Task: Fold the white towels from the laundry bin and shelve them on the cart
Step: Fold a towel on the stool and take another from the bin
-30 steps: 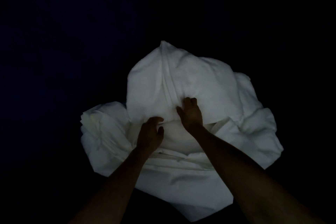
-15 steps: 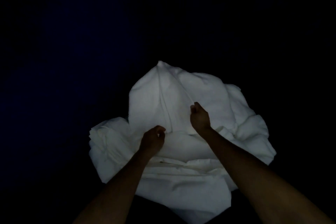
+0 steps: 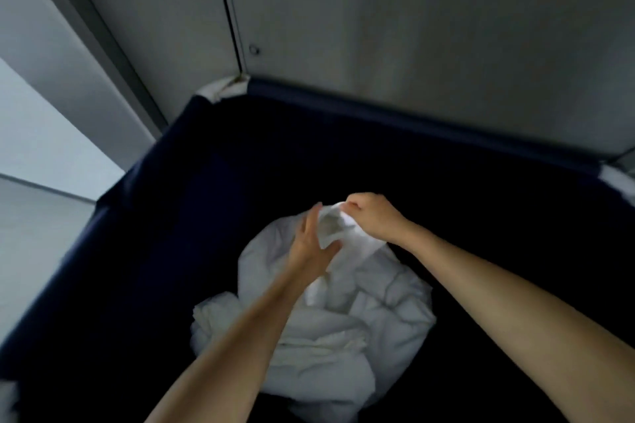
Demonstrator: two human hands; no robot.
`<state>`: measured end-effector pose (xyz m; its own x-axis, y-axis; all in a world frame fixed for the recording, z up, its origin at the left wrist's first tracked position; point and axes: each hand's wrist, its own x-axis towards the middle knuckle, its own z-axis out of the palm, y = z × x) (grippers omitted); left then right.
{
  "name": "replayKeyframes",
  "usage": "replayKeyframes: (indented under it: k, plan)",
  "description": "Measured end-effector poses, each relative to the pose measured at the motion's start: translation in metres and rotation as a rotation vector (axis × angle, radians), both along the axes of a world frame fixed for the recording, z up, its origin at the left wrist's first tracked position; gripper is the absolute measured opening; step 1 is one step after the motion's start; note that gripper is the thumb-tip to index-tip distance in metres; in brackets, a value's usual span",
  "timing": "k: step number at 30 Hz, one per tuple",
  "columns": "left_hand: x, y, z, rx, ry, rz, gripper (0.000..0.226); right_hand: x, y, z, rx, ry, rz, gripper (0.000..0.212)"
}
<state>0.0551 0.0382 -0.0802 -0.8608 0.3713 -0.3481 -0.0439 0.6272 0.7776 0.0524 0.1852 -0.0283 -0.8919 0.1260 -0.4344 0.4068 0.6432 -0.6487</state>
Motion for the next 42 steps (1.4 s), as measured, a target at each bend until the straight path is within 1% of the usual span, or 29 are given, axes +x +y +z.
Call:
replayKeyframes:
  k: [2,3,5,7,8,9,13,17,19,20,21,23,24,25,26,29,31,33,34,36,38,42]
  plan:
    - [0.001,0.007,0.042,0.039,0.119,-0.011,0.082,0.014,0.001,0.044,0.029,0.045,0.081,0.035]
    - [0.004,0.010,0.061,0.016,0.158,-0.055,0.077,0.024,0.001,0.064,0.028,0.071,0.095,0.034]
    - [0.016,0.015,0.090,-0.047,0.186,-0.130,0.059,0.043,0.005,0.100,0.031,0.134,0.104,0.033]
    - [0.030,0.020,0.117,-0.043,0.201,-0.062,0.035,0.063,0.010,0.136,0.072,0.203,0.123,0.036]
    - [0.036,0.022,0.132,-0.043,0.213,-0.004,0.029,0.073,0.014,0.156,0.103,0.245,0.131,0.037]
    - [0.042,0.024,0.145,-0.052,0.238,0.031,0.028,0.082,0.019,0.176,0.128,0.291,0.132,0.038]
    - [0.077,0.027,0.187,-0.137,0.300,0.027,0.026,0.126,0.048,0.245,0.221,0.475,0.059,0.036]
    - [0.109,0.035,0.226,-0.003,0.399,0.137,0.024,0.173,0.082,0.292,0.337,0.583,-0.055,0.026]
    - [0.120,0.042,0.247,0.062,0.442,0.167,0.024,0.195,0.096,0.300,0.346,0.605,-0.083,0.020]
    - [0.125,0.045,0.253,0.088,0.444,0.177,0.024,0.206,0.102,0.301,0.369,0.579,-0.065,0.018]
    - [0.131,0.046,0.258,0.109,0.430,0.180,0.024,0.217,0.107,0.300,0.443,0.512,-0.003,0.018]
    - [0.142,0.048,0.263,0.118,0.415,0.156,0.025,0.237,0.114,0.292,0.663,0.313,0.157,0.021]
    - [0.146,0.050,0.266,0.102,0.422,0.123,0.026,0.244,0.119,0.286,0.749,0.241,0.195,0.023]
    - [0.149,0.054,0.272,0.080,0.443,0.080,0.027,0.249,0.125,0.282,0.798,0.215,0.187,0.025]
    - [0.152,0.059,0.280,0.052,0.481,0.039,0.029,0.254,0.131,0.282,0.809,0.230,0.130,0.027]
    - [0.152,0.072,0.317,0.012,0.607,-0.114,0.035,0.265,0.147,0.300,0.775,0.314,-0.139,0.032]
    - [0.151,0.074,0.338,0.004,0.615,-0.283,0.030,0.270,0.155,0.317,0.767,0.379,-0.282,0.033]
    - [0.154,0.073,0.348,-0.205,0.662,-0.499,0.036,0.276,0.153,0.329,0.748,0.423,-0.363,0.031]
    - [0.154,0.073,0.346,-0.310,0.683,-0.549,0.040,0.277,0.150,0.332,0.736,0.450,-0.389,0.030]
    - [0.152,0.074,0.332,-0.388,0.627,-0.504,0.043,0.278,0.137,0.334,0.712,0.469,-0.424,0.027]
    - [0.147,0.075,0.318,-0.372,0.567,-0.395,0.043,0.274,0.124,0.331,0.704,0.457,-0.438,0.026]
    - [0.132,0.072,0.304,-0.371,0.549,-0.251,0.042,0.265,0.115,0.320,0.644,0.444,-0.492,0.027]
